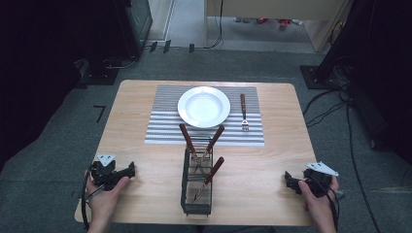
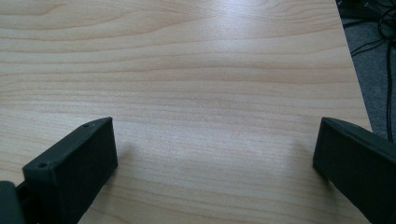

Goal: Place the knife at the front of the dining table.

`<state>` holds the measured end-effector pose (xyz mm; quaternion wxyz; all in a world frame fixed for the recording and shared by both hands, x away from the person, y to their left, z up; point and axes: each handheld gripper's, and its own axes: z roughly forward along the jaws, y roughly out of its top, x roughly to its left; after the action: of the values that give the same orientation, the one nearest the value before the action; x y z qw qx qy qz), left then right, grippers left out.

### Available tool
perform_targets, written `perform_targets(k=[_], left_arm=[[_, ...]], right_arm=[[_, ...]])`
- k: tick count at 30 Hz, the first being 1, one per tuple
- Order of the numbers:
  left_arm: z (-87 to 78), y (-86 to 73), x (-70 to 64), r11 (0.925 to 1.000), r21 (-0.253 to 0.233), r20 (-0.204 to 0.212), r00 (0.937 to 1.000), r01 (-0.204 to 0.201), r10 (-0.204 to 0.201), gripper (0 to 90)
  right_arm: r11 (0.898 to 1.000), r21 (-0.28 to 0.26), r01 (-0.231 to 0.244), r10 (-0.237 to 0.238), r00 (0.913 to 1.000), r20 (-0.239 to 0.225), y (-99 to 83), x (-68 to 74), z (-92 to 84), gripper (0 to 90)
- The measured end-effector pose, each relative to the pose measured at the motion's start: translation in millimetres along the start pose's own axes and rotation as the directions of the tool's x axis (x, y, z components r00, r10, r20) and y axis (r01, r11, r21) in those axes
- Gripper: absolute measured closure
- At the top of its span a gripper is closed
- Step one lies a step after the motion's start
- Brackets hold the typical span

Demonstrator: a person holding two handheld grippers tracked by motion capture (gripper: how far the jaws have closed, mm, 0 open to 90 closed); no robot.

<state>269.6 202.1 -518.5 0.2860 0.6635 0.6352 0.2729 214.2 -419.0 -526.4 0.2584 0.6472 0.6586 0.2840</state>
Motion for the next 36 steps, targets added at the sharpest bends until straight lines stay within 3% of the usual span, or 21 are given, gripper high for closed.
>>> perform_targets(k=[5,11,15,22,29,31,33,34,36], left_arm=[[-5.2,0.2,-5.4,0.9998,0.000,-0.025,0.9995,0.021,-0.021,13.7],[-27.4,14.9,-15.3,0.9957,-0.086,0.037,0.9988,0.034,-0.031,13.7],[-42.3,28.8,-34.2,0.9907,-0.136,0.081,0.9965,-0.009,0.020,13.7],[-60.3,51.4,-71.0,0.9781,-0.207,0.217,0.9738,-0.021,0.067,13.9],[-65.1,63.0,-91.5,0.9760,-0.217,0.301,0.9502,-0.015,0.081,14.6],[-66.4,66.6,-97.1,0.9752,-0.221,0.314,0.9458,-0.014,0.084,15.6],[-67.4,70.6,-102.5,0.9772,-0.212,0.312,0.9471,-0.007,0.074,24.8],[-68.3,72.9,-105.2,0.9764,-0.216,0.341,0.9372,0.003,0.073,25.1],[-69.7,76.1,-109.5,0.9754,-0.220,0.368,0.9270,0.009,0.074,25.6]], right_arm=[[1.000,0.000,0.000,0.000,1.0000,0.000,0.0,0.0,-0.1,0.0],[1.000,0.000,0.000,0.000,1.0000,0.000,0.0,0.0,-0.1,0.0],[1.000,0.000,0.000,0.000,1.0000,0.000,0.0,0.0,-0.1,0.0],[1.000,0.001,0.000,0.000,1.0000,0.000,0.0,0.0,-0.1,0.0],[1.000,0.000,0.001,-0.001,1.0000,0.000,0.0,0.0,-0.1,0.0],[1.000,0.000,0.001,-0.001,1.0000,0.000,0.0,0.0,0.0,0.0],[1.000,0.000,0.000,0.000,1.0000,0.000,0.0,0.0,-0.1,0.0],[1.000,0.000,0.000,0.000,1.0000,0.000,0.0,0.0,0.0,0.0],[1.000,-0.001,-0.001,0.001,1.0000,-0.001,0.0,0.1,0.0,0.0]])
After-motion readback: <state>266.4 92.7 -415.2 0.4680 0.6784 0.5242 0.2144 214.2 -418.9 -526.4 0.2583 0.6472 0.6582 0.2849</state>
